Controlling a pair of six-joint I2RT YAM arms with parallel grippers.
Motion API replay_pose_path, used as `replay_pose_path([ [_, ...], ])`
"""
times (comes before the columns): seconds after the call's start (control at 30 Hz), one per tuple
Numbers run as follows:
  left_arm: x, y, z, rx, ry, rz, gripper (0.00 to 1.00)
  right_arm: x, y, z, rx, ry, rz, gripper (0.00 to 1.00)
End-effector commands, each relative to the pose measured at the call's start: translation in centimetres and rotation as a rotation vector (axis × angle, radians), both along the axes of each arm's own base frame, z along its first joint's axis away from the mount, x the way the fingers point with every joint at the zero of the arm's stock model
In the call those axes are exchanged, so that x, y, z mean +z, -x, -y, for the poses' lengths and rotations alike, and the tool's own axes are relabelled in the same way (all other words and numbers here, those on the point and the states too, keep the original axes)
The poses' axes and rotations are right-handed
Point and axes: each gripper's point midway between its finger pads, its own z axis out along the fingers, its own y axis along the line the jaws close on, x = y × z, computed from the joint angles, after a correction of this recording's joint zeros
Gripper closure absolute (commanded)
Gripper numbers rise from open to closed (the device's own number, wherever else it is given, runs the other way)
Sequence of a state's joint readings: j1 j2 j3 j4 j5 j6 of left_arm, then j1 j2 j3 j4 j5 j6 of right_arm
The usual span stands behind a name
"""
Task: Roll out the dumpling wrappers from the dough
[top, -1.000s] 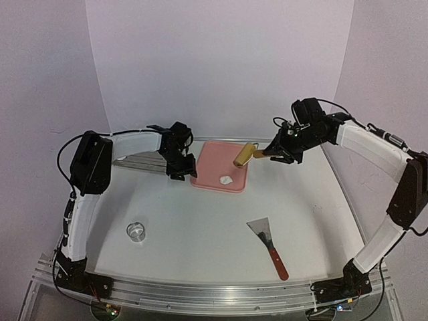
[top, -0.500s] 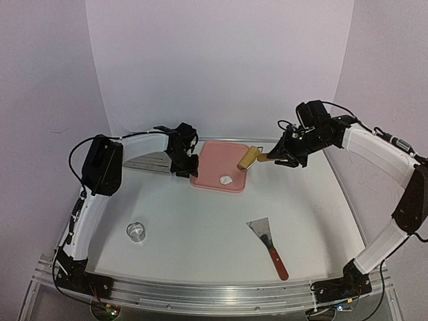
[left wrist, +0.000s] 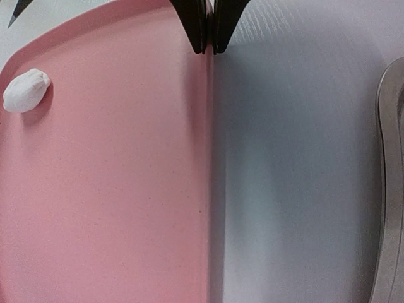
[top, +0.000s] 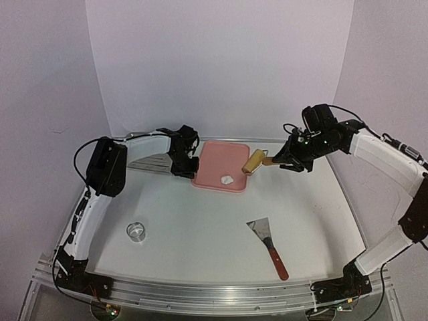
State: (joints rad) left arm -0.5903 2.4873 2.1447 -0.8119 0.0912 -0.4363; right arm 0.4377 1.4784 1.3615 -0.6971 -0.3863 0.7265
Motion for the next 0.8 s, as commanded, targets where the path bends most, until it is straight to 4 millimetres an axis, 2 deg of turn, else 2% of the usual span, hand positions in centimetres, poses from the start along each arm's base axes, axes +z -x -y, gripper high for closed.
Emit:
replay_pose_path([
  [0.0,0.3,-1.0,-0.5,-0.011,-0.042,0.045,1.0,2.3,0.1,0.1,-0.009,-0.038,0.083,1.0],
  [0.13,1.0,-0.2,-1.2,-0.006,-0.047,0.055,1.0,1.5,0.7,0.3,-0.008,-0.031,0.064,1.0],
  [0.17,0.7,0.3,-1.5,-0.004,-0.053,0.045,1.0,1.3,0.8,0.2,-0.002,-0.032,0.058,1.0],
  [0.27,1.7,2.2,-2.5,0.01,-0.052,0.04,1.0,1.1,1.2,-0.3,0.045,-0.044,0.051,1.0],
  [0.4,2.2,6.2,-3.4,0.012,-0.059,0.01,1.0,1.0,2.1,-2.0,0.165,-0.094,0.026,1.0],
  [0.6,1.2,13.7,-4.7,0.004,-0.09,-0.093,1.0,0.0,4.3,-4.0,0.308,-0.18,-0.078,1.0],
  [0.77,0.9,18.0,-5.6,0.012,-0.086,-0.161,1.0,-1.6,5.3,-5.2,0.376,-0.176,-0.142,1.0],
])
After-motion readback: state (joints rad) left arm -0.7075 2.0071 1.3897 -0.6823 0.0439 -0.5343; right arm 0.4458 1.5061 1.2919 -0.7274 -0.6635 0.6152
